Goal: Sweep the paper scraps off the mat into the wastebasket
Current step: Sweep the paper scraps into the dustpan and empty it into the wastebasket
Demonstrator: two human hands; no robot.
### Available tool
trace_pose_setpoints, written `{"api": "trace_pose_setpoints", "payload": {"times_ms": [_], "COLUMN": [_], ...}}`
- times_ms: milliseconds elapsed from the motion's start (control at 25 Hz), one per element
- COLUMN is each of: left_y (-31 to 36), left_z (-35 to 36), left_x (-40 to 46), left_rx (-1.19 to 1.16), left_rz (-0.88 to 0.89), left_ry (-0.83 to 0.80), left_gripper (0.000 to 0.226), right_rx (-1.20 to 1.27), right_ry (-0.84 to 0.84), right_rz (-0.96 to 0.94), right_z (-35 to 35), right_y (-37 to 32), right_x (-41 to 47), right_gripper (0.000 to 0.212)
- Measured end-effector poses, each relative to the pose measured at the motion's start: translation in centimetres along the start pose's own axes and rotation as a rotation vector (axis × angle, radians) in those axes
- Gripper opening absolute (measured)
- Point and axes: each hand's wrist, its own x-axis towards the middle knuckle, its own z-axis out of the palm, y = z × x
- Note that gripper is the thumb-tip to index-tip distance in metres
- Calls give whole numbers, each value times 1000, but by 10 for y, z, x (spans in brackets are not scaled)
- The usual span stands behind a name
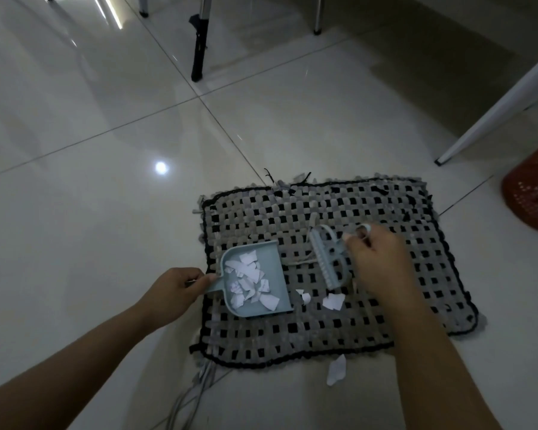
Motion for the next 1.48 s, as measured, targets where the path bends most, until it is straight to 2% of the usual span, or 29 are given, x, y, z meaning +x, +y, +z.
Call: {"api": "trace_pose_setpoints", "payload": {"times_ms": [160,240,400,480,560,640,760,840,1000,1120,1320,1400,1480], "left_y": [-8,-5,6,6,0,-5,-11,-11,-9,-8,-4,-4,-2], "left_z": [-1,4,12,12,11,12,11,9,8,11,21,34,49], "left_x": [-17,-20,-21,-22,-23,-23,-19,-12,13,23,-5,-29,-54], "left_rx": [84,118,157,149,112,78,62,57,22,-19,-64,-136,-138], "left_rz": [-6,-1,41,38,4,-5,16,35,114,140,168,151,144], "left_ry": [-29,-18,15,10,-8,-30,-43,-66,-86,-118,-92,-51,-20], "left_gripper": [46,47,50,50,49,47,47,48,46,42,44,45,47], "right_rx": [-190,-222,-231,-190,-140,-124,-193,-272,-284,-218,-157,-183,-219], "right_ry": [127,118,-37,-84,-55,12,63,58,2,81,394,433,404], "right_rz": [138,167,6,-71,-72,-36,16,42,-62,-4,240,308,326], "right_z": [-1,14,55,66,63,50,37,43,75,75,39,29,24], "right_y": [24,25,-5,-13,-11,-5,3,2,-23,-33,0,25,49], "right_x": [-35,-45,-50,-53,-52,-46,-36,-32,-38,-44,-92,-114,-125], "right_gripper": [47,49,46,37,35,41,43,41,38,29,39,34,29]}}
